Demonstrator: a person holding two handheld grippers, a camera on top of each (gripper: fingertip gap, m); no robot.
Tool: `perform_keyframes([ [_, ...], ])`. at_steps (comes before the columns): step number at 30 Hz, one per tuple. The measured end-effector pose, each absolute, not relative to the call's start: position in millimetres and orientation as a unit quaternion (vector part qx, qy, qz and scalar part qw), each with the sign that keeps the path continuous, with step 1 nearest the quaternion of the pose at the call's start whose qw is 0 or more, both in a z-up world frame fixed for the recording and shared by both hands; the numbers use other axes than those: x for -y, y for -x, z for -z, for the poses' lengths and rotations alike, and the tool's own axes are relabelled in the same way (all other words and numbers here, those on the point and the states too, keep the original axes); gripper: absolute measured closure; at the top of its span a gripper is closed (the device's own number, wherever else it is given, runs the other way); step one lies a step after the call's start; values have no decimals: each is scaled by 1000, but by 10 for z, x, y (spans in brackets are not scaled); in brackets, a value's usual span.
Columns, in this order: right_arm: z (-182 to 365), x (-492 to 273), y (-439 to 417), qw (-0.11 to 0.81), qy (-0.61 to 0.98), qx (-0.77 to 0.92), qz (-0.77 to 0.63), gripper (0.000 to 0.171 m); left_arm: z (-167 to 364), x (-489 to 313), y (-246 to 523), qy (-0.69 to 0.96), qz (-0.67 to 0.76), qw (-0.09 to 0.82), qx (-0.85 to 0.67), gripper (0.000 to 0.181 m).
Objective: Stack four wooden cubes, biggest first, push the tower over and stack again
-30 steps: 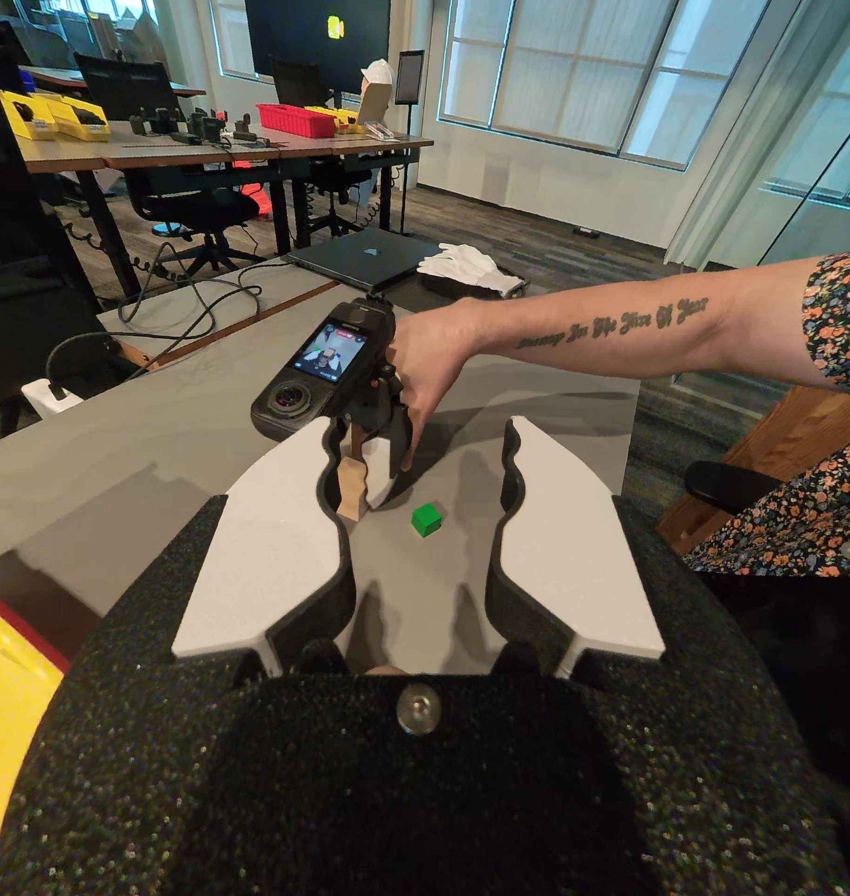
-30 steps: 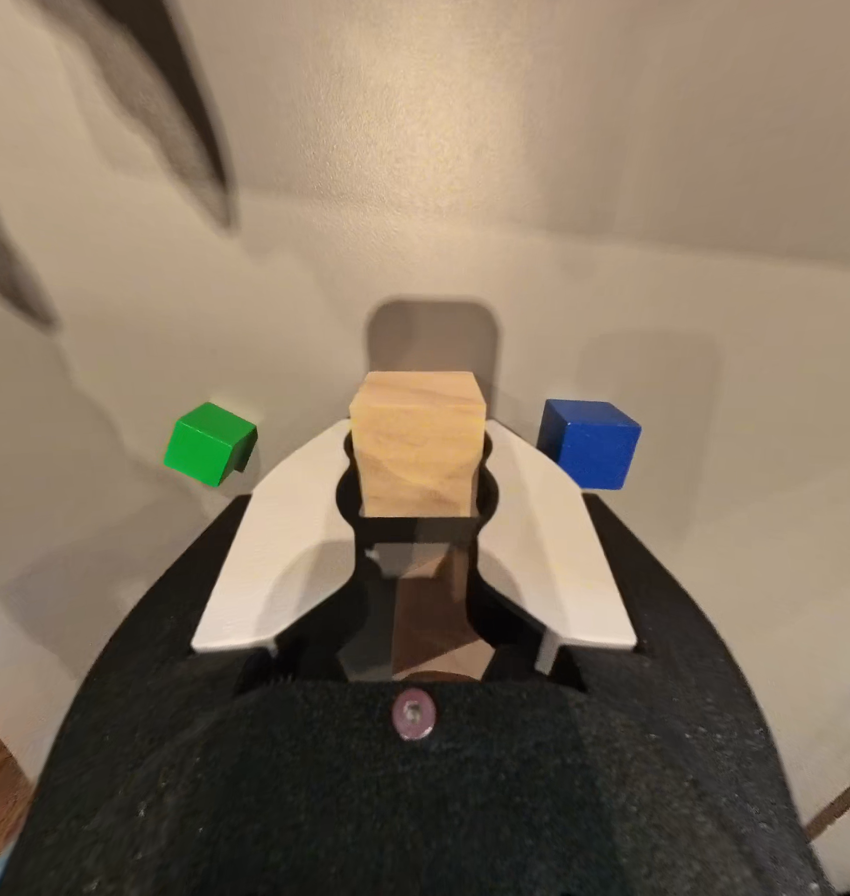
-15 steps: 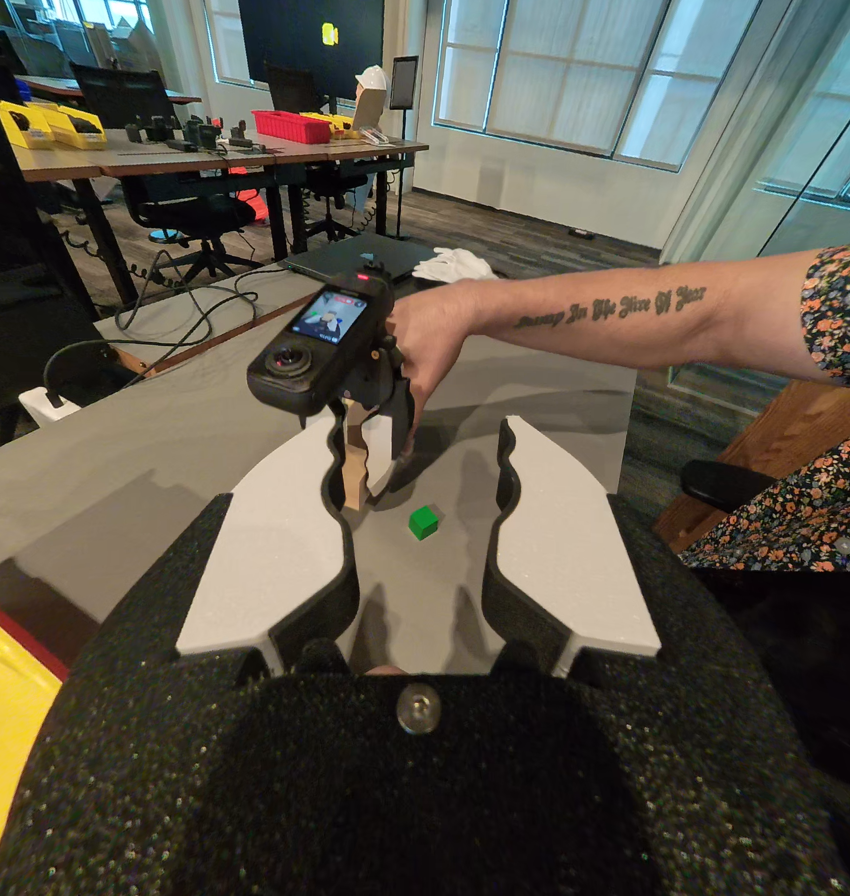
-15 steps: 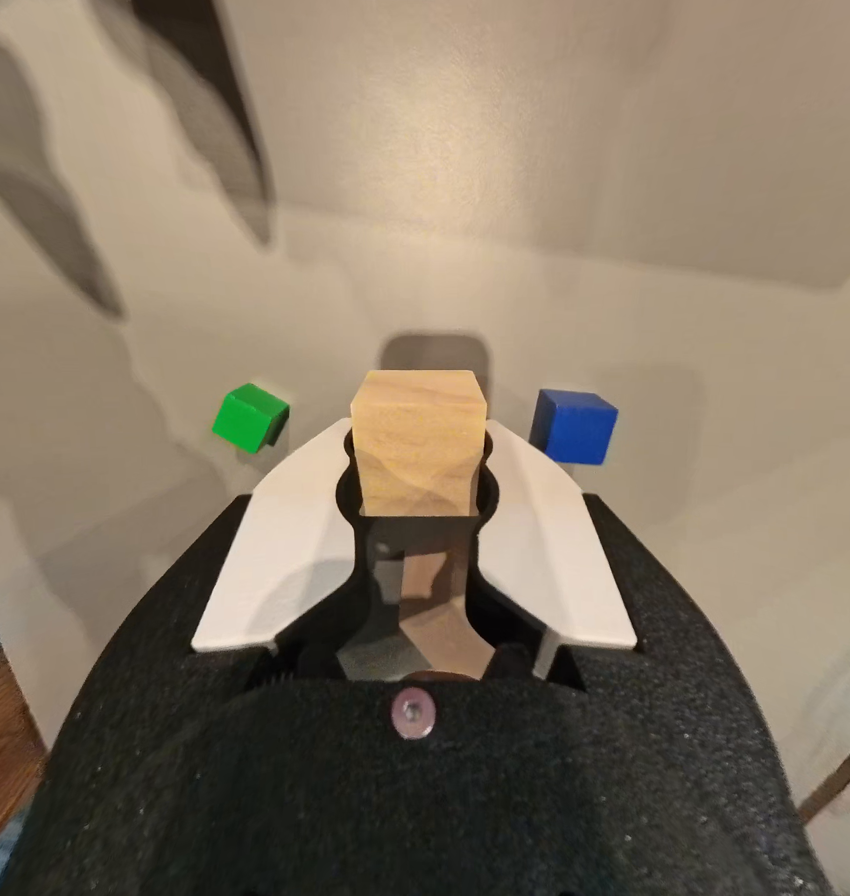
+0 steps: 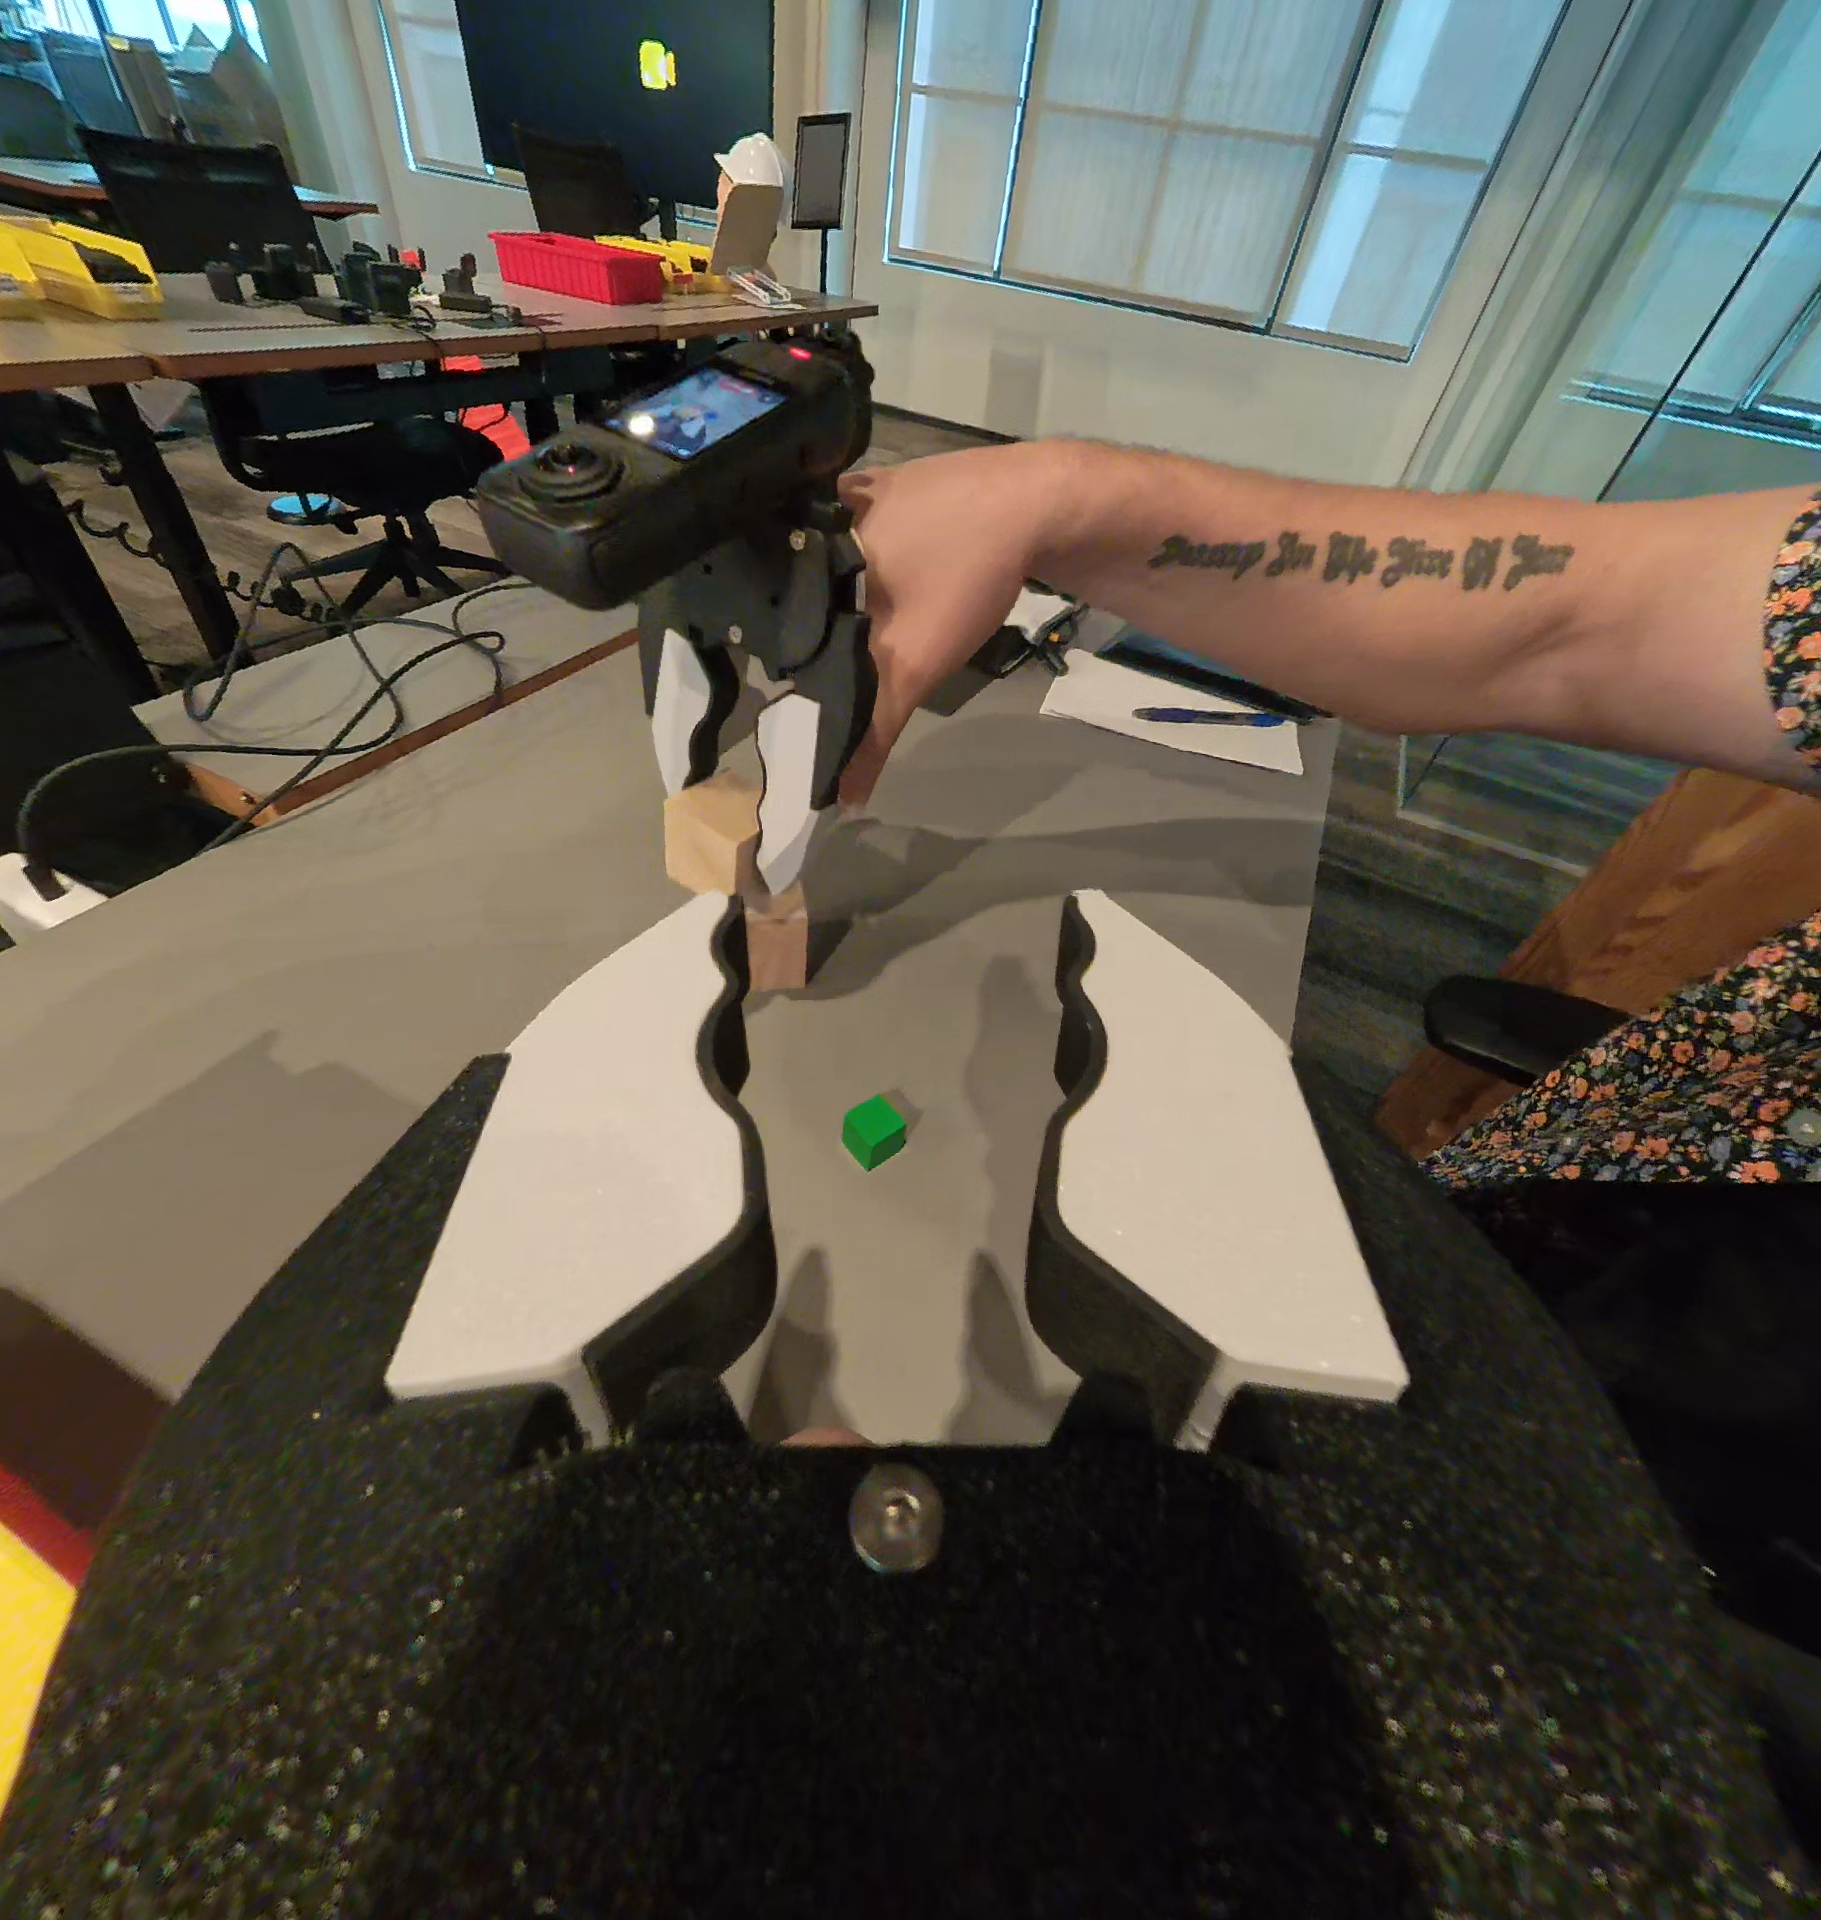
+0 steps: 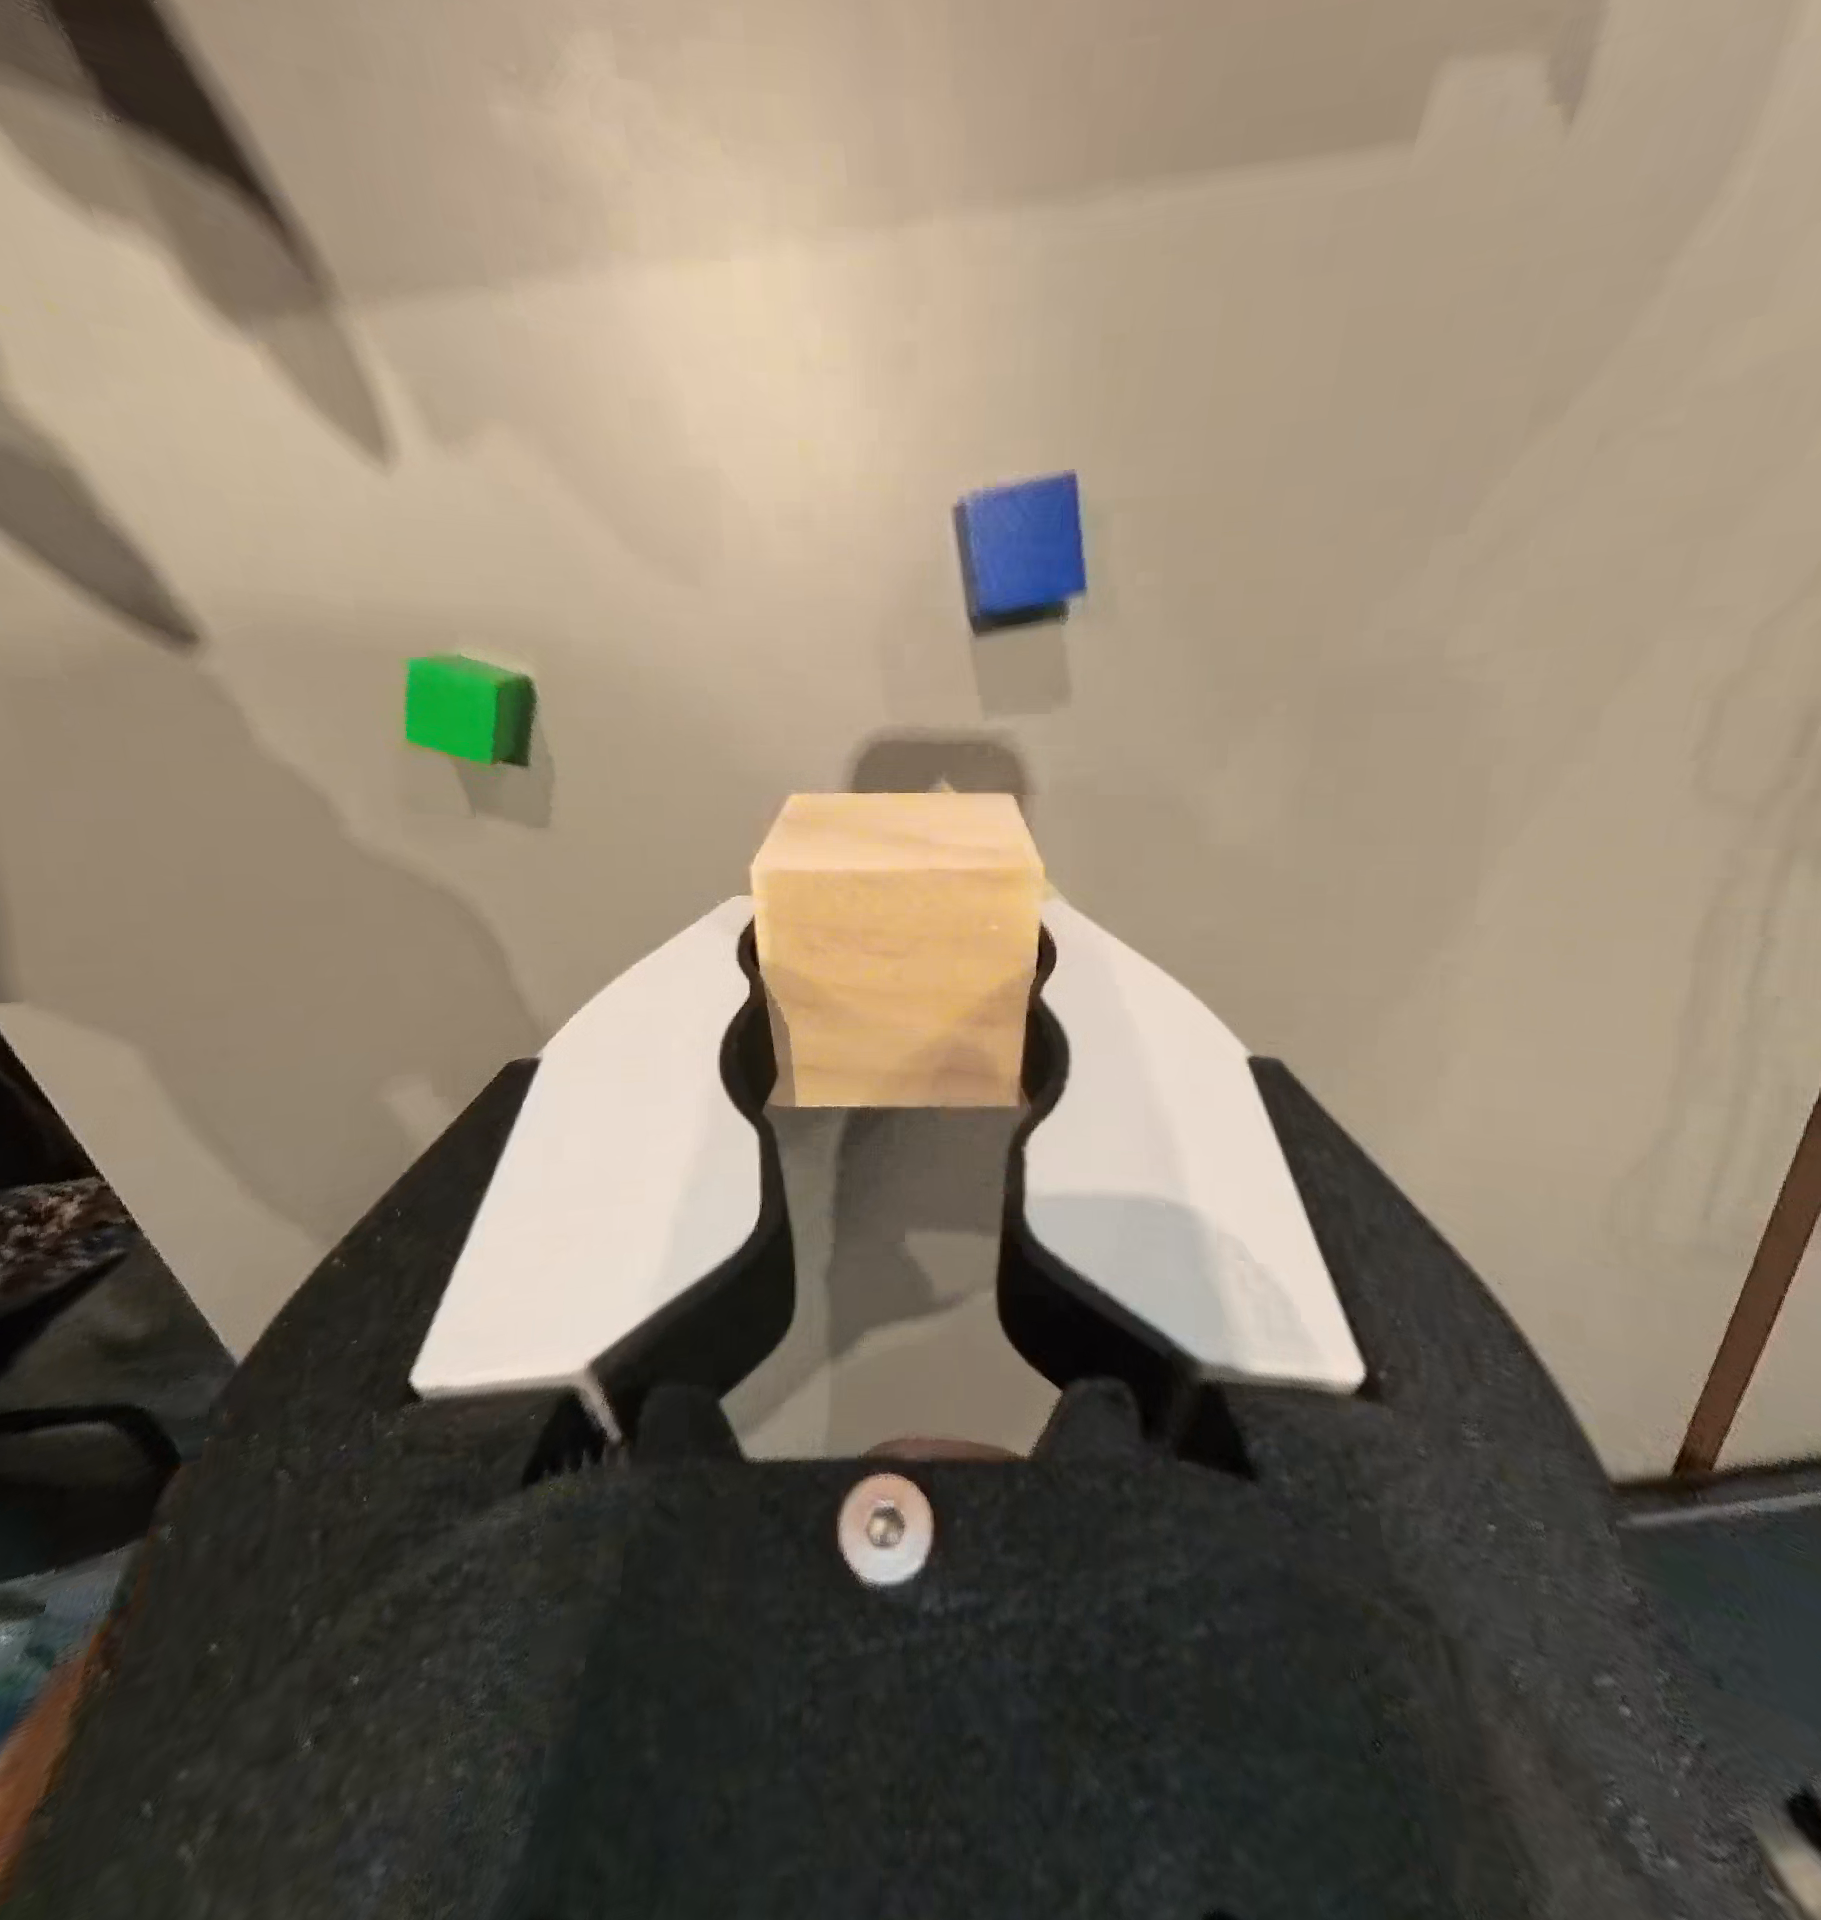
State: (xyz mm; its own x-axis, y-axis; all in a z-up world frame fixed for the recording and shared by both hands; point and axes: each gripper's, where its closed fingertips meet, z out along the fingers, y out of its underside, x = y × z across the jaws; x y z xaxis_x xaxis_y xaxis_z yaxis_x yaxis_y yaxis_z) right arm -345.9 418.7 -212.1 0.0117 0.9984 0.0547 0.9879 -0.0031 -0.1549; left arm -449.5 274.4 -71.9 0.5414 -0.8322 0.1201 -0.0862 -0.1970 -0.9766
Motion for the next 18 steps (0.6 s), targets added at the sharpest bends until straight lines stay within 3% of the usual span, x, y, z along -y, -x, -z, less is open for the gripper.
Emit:
perform_keyframes([
  [8,2150,-4291,3127,65,788,612,-34,127,718,-2727,4421,685,353,539,-340,126],
  [18,2234,-4298,3154,60,781,621,-36,127,711,-2720,4393,681,350,543,-345,126],
])
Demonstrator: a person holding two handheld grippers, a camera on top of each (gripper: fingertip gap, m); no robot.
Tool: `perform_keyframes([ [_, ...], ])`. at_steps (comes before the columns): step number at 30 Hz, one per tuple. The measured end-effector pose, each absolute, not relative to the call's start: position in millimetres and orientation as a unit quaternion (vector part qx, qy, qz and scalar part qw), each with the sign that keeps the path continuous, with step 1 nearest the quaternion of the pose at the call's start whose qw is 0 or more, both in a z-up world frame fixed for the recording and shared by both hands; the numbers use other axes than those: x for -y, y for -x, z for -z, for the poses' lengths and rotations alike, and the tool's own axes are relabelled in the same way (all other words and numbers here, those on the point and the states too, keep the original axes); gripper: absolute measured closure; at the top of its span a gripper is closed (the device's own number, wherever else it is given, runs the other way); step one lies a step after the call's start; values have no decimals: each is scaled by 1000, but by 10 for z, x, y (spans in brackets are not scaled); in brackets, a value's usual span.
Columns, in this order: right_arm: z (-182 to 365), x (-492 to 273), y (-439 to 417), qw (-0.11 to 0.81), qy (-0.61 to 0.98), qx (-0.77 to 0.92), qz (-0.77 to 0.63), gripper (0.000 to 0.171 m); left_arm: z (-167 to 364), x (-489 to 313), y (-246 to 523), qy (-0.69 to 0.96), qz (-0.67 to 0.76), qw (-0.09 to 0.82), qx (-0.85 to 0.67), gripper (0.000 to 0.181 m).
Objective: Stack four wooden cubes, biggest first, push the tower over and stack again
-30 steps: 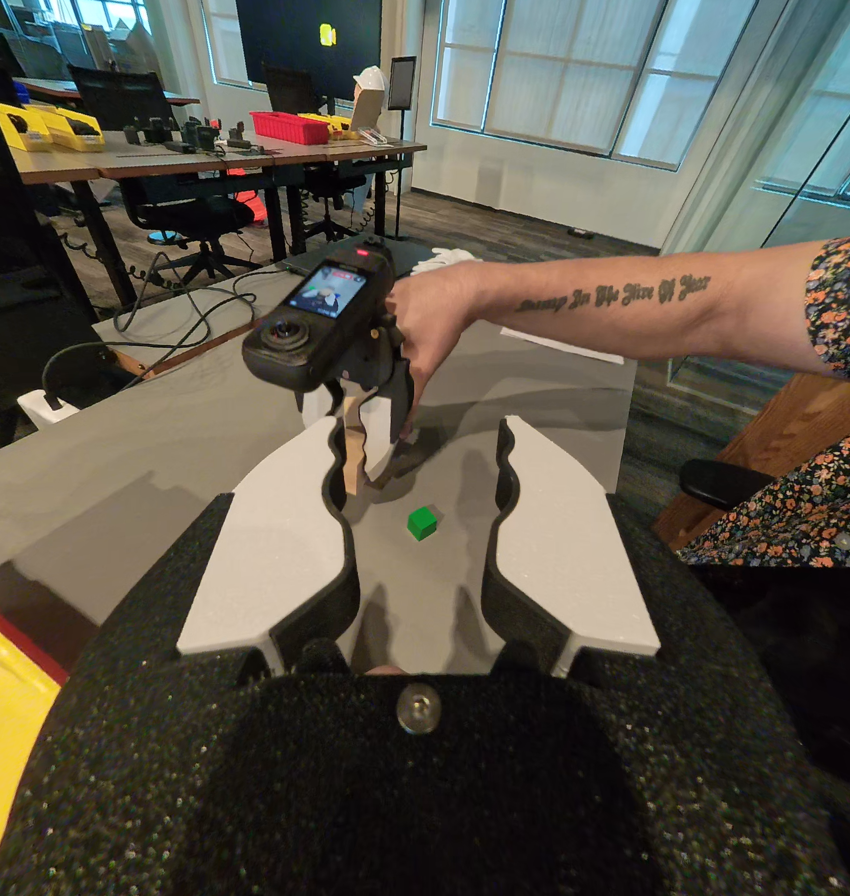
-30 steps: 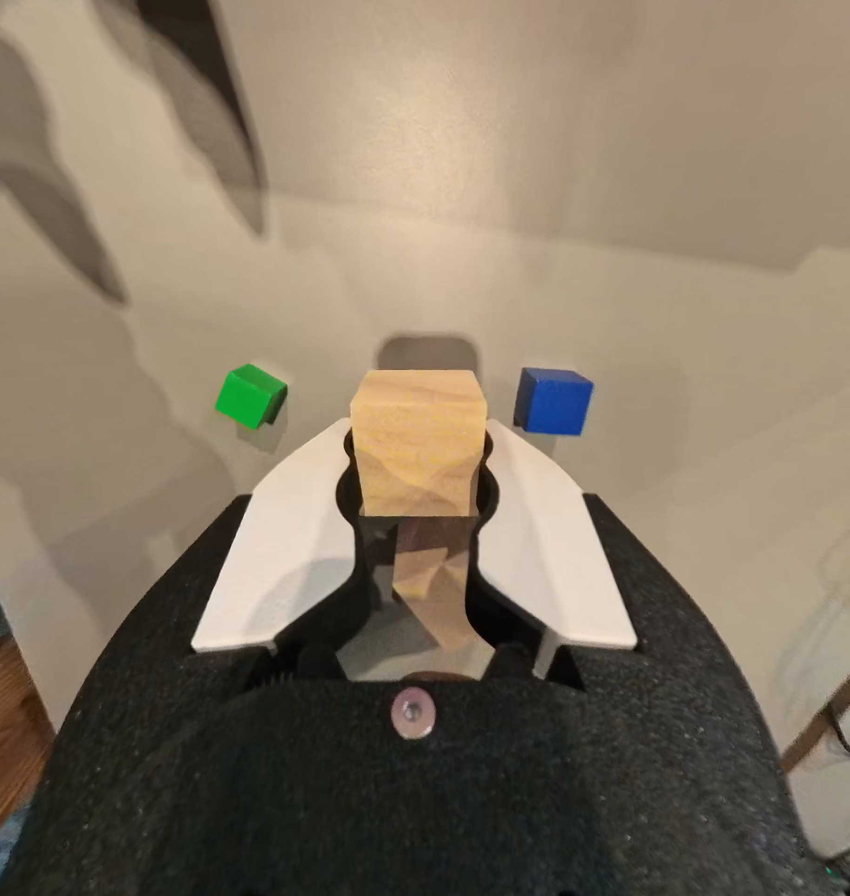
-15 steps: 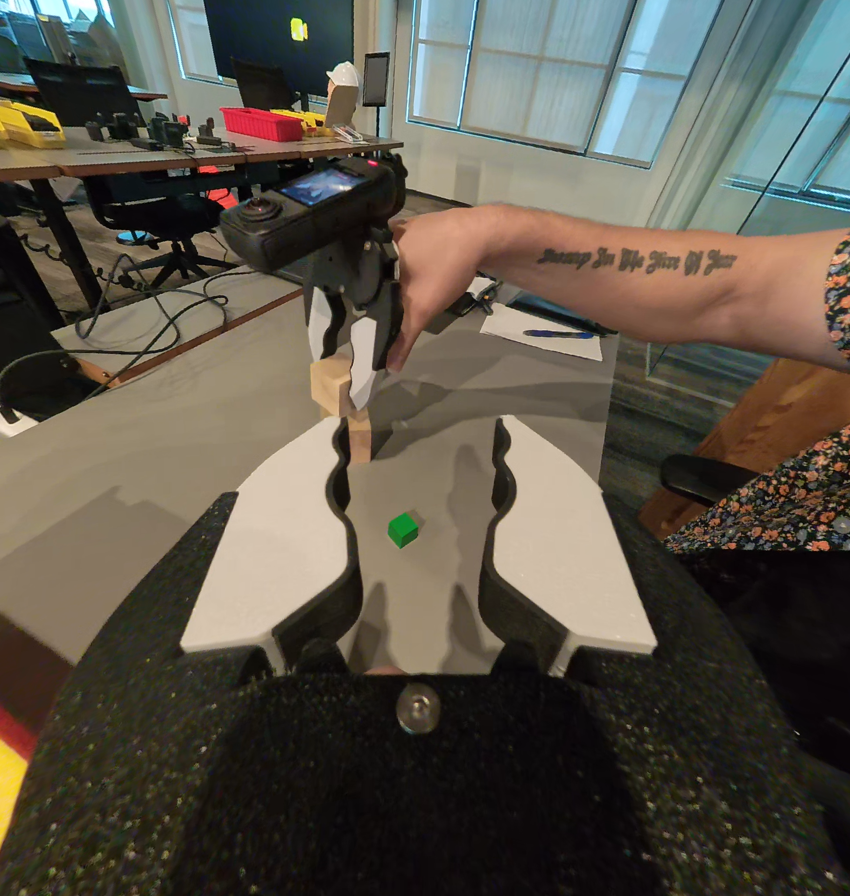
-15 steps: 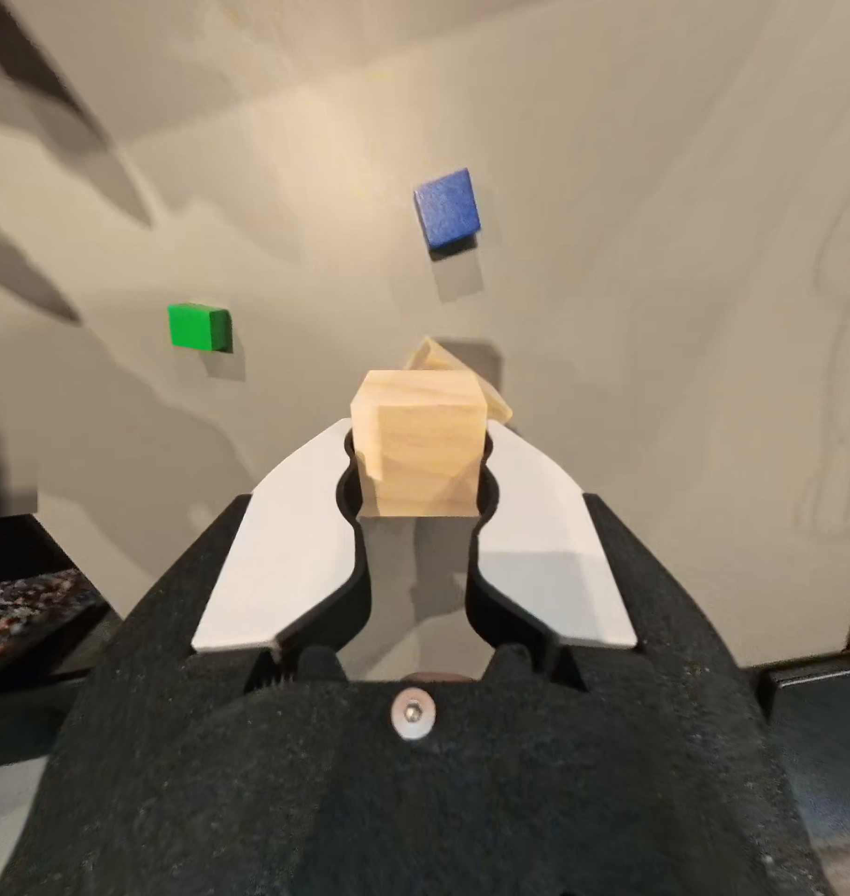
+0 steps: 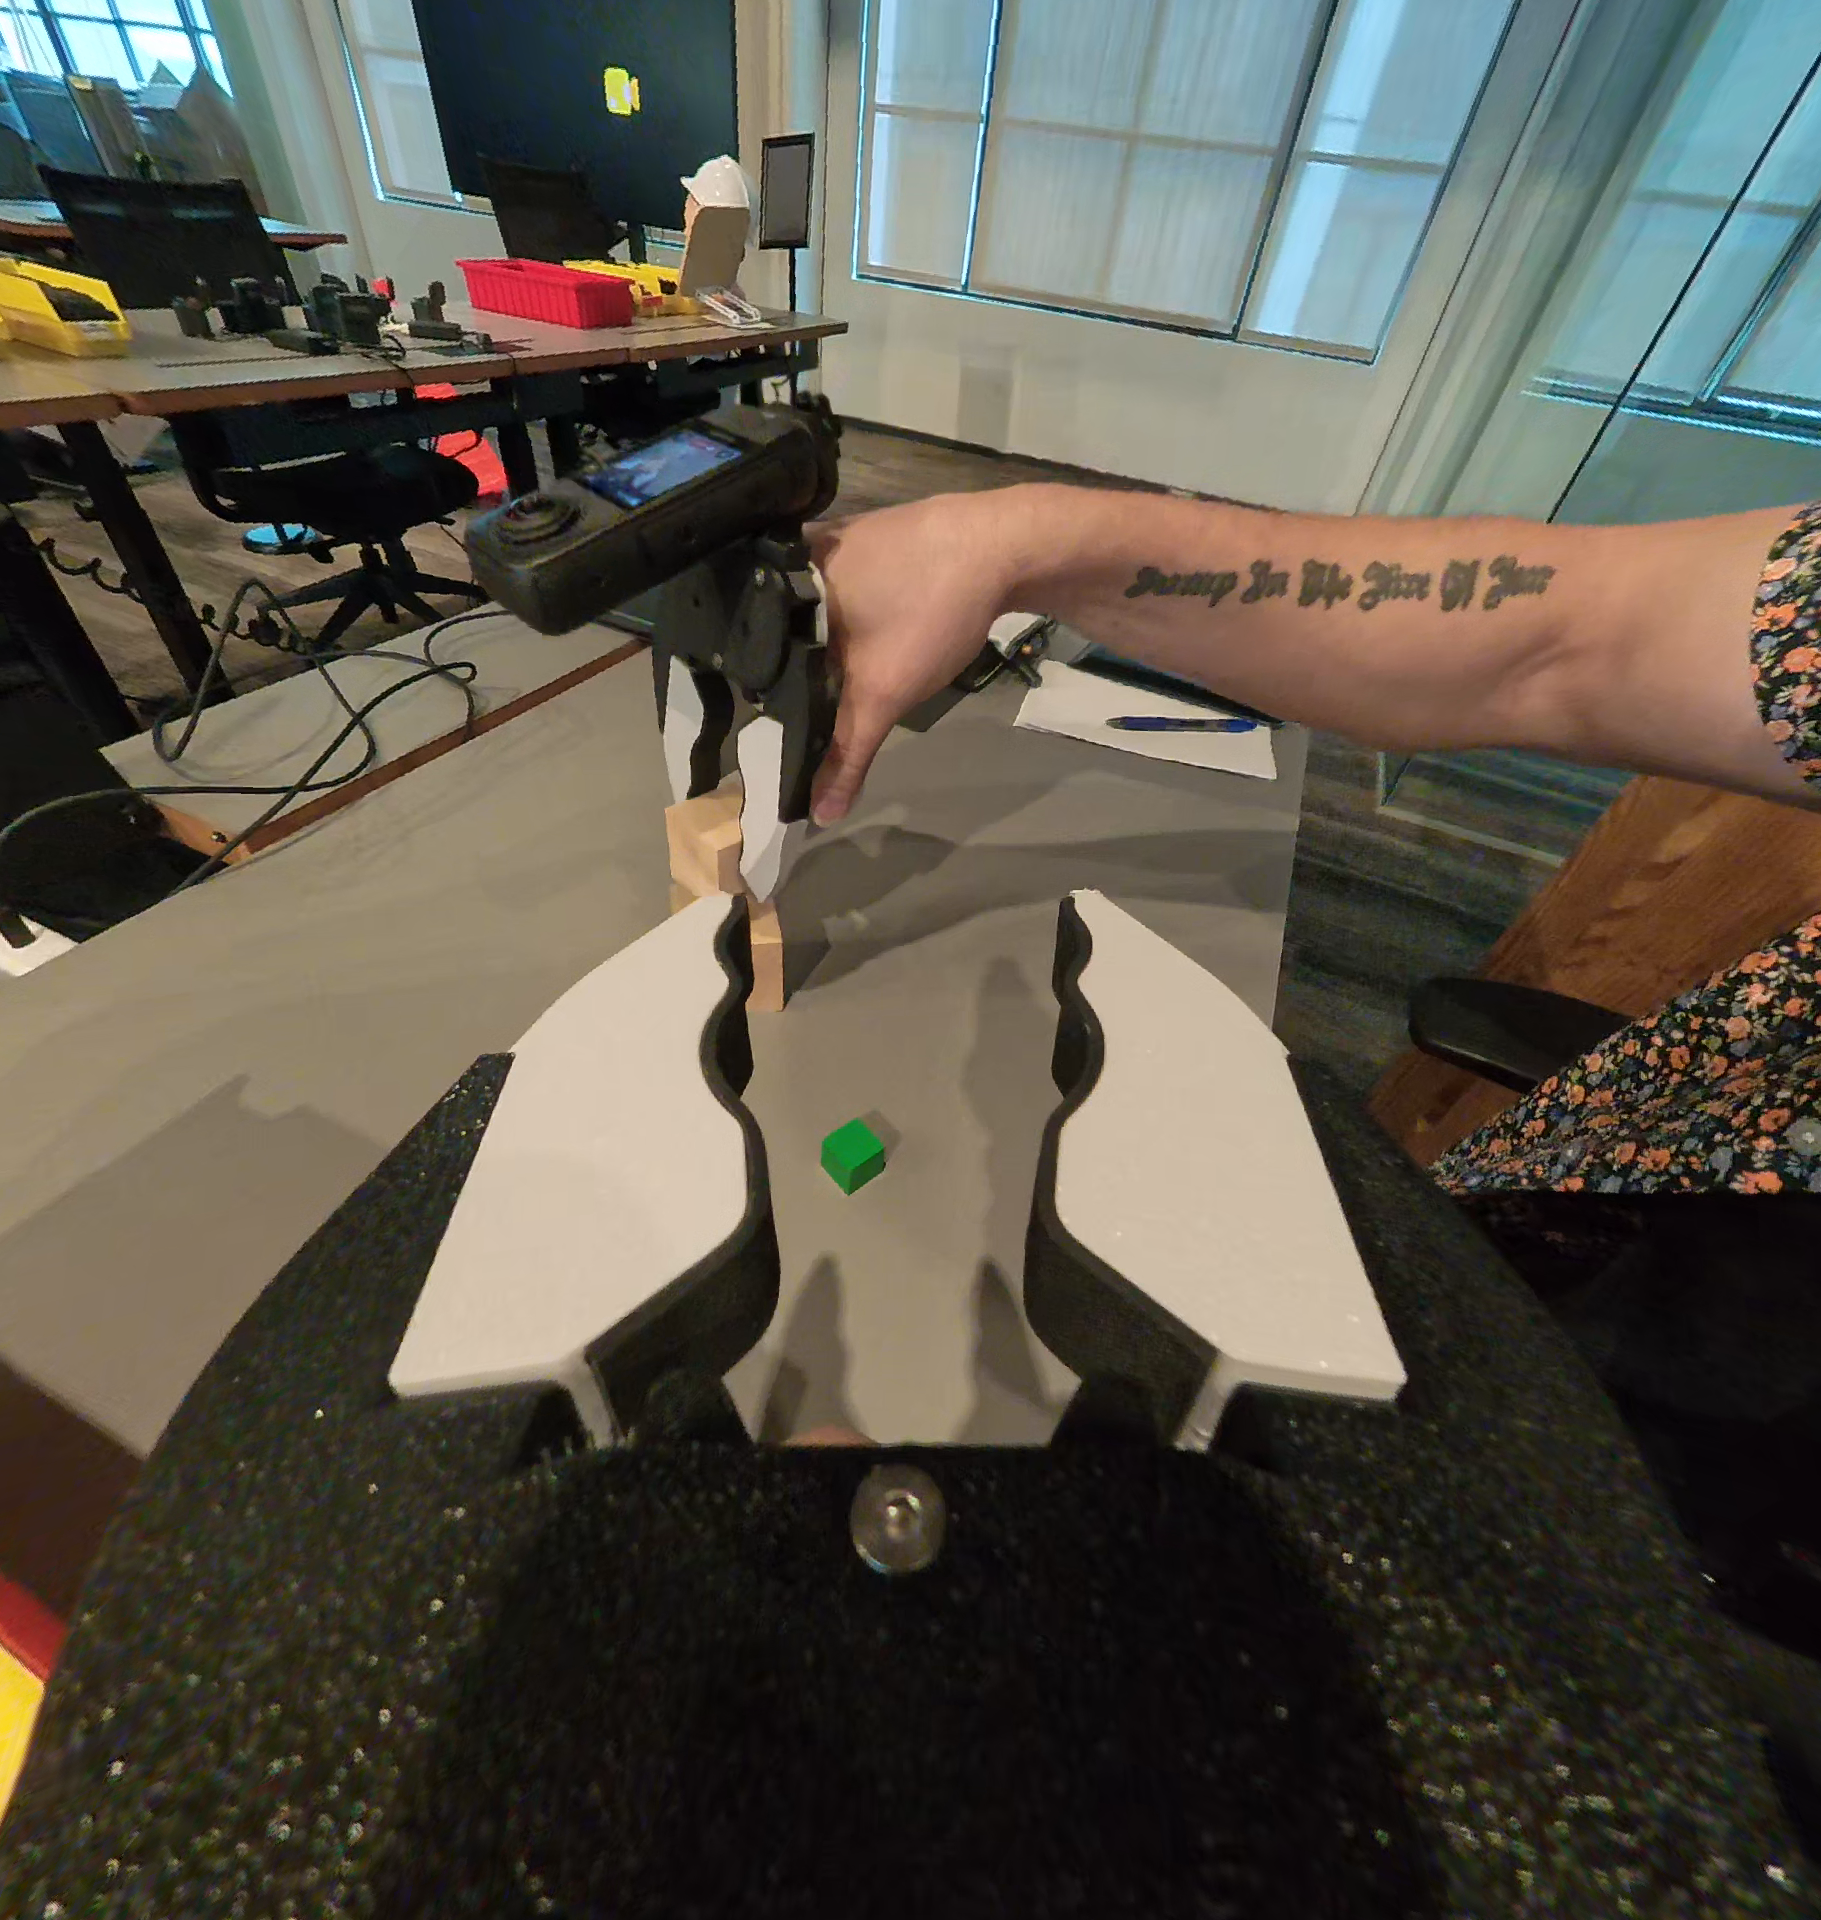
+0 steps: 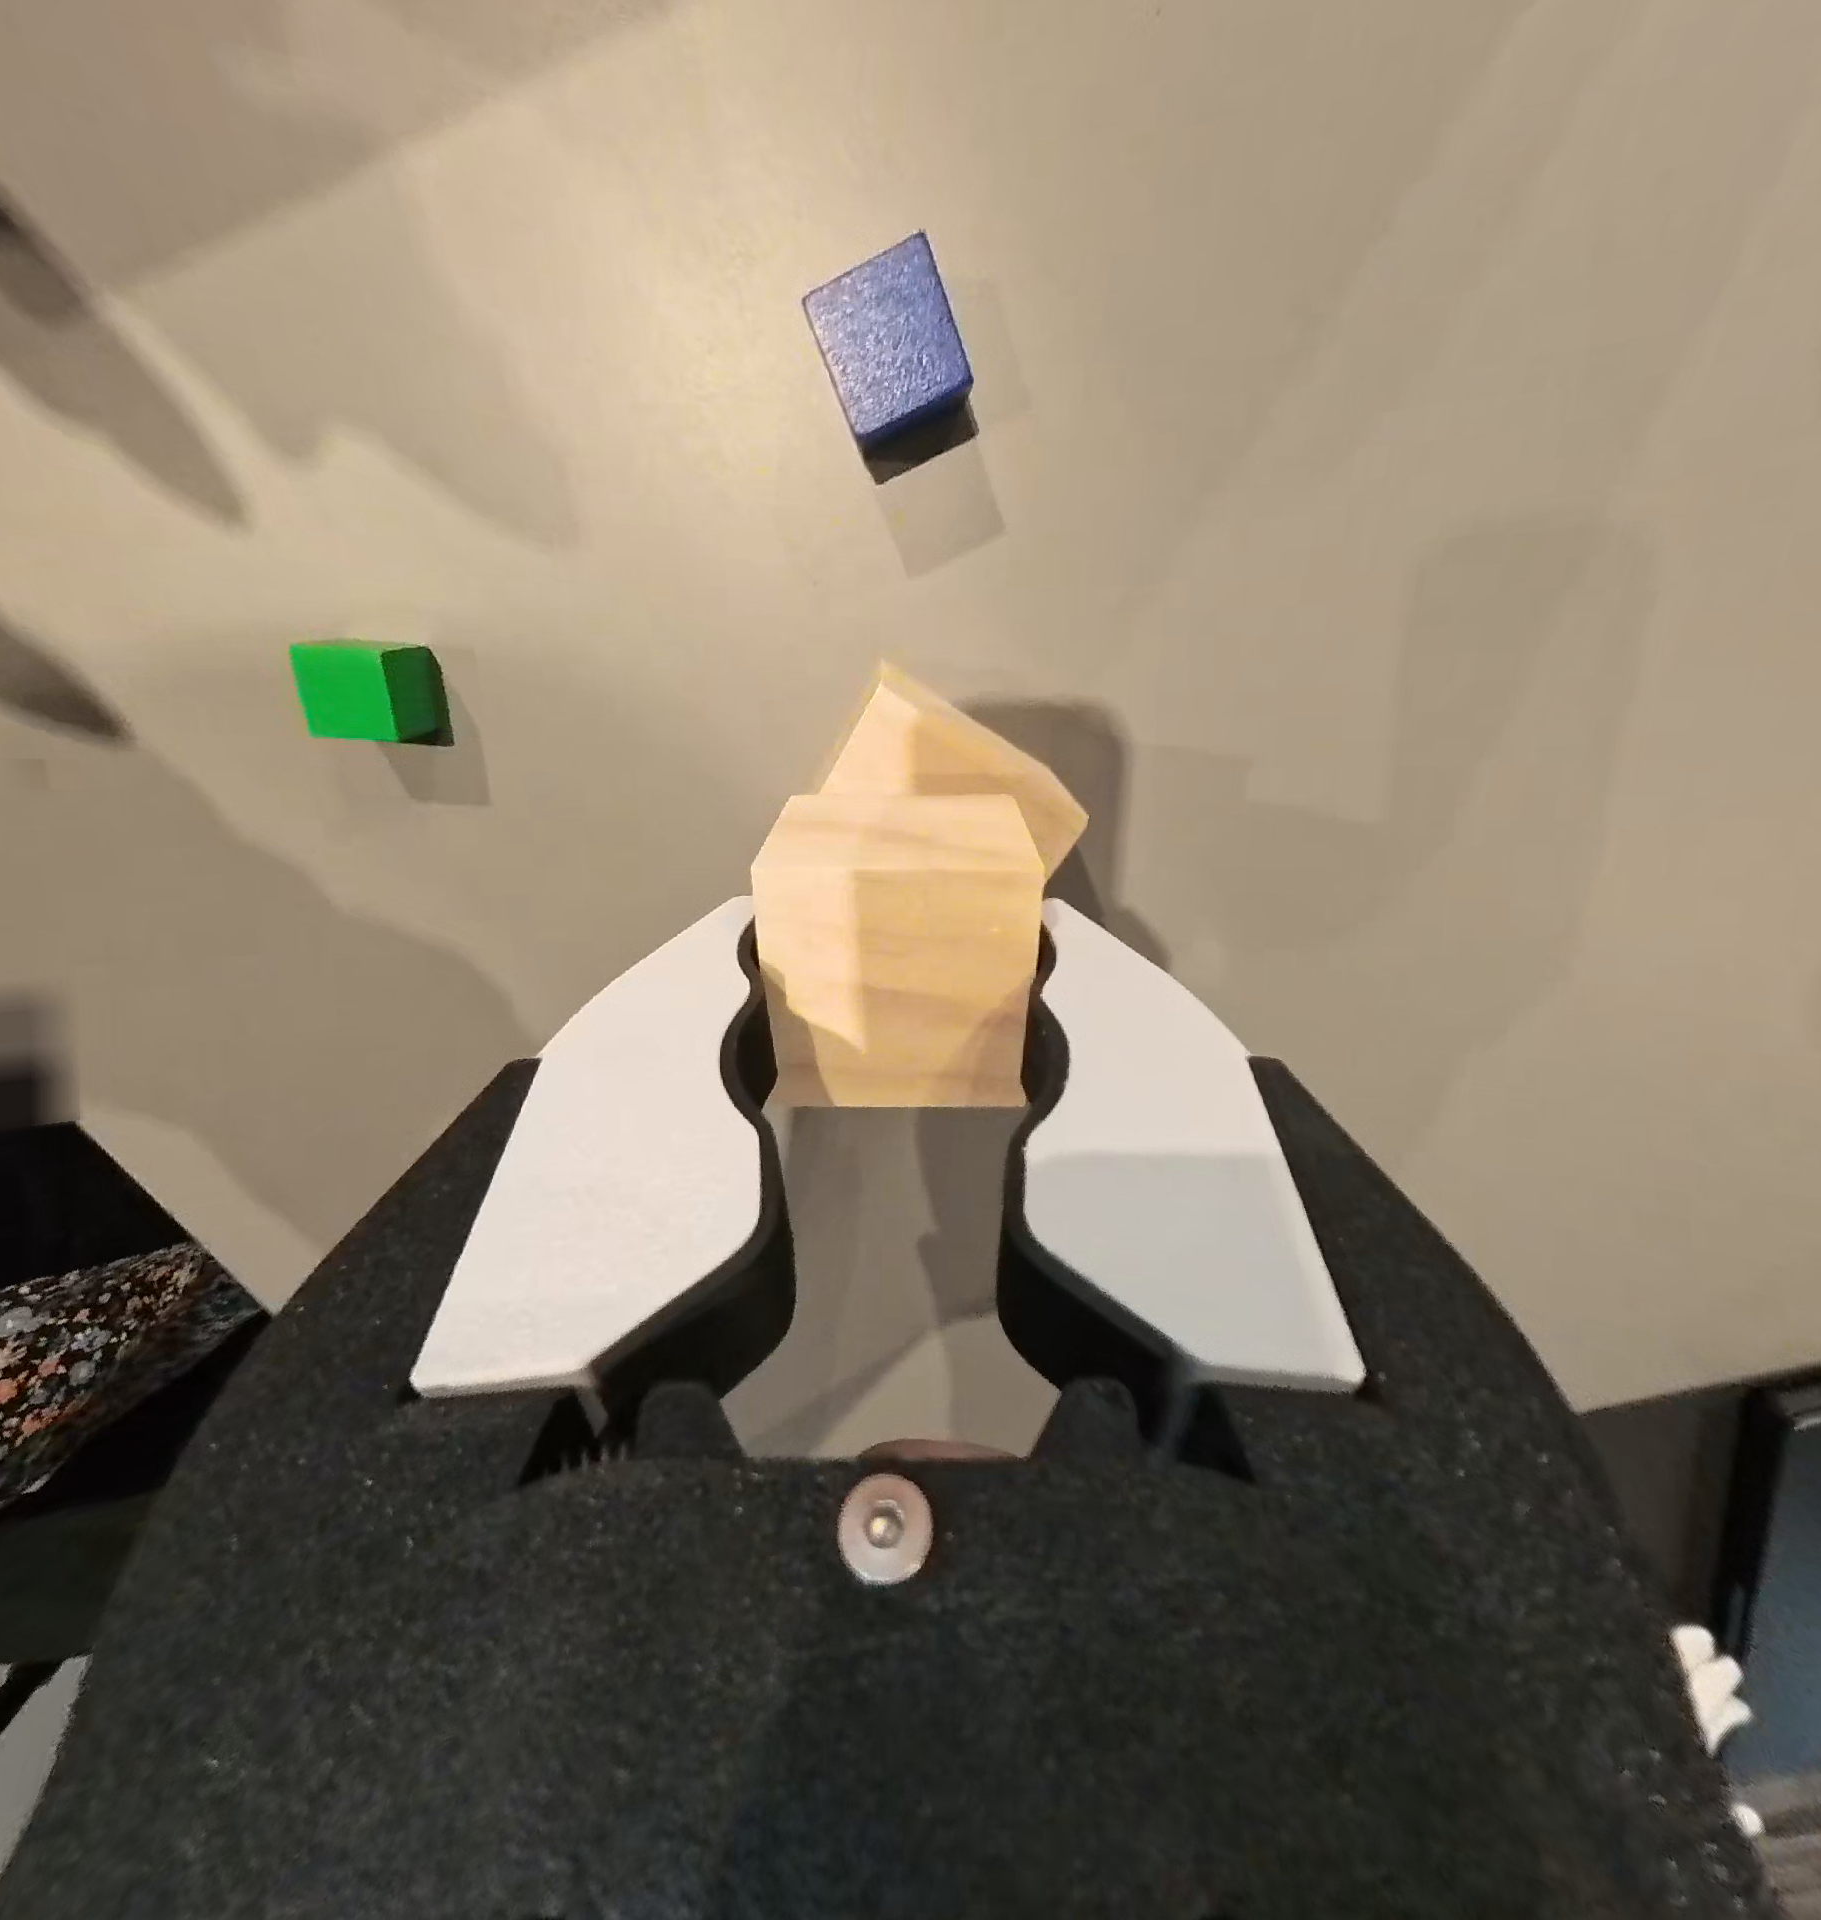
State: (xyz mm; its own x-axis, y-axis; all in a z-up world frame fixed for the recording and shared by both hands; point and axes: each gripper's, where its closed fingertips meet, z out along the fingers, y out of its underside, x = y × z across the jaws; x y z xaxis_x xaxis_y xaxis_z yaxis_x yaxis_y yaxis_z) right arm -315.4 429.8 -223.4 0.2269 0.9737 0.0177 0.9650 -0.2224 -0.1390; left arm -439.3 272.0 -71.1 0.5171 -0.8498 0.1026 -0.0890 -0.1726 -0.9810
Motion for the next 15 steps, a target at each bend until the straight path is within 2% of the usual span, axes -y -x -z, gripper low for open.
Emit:
perform_keyframes([
  [15,2421,-4344,3152,51,779,623,-45,127,790,-2748,4349,684,352,535,-350,126],
])
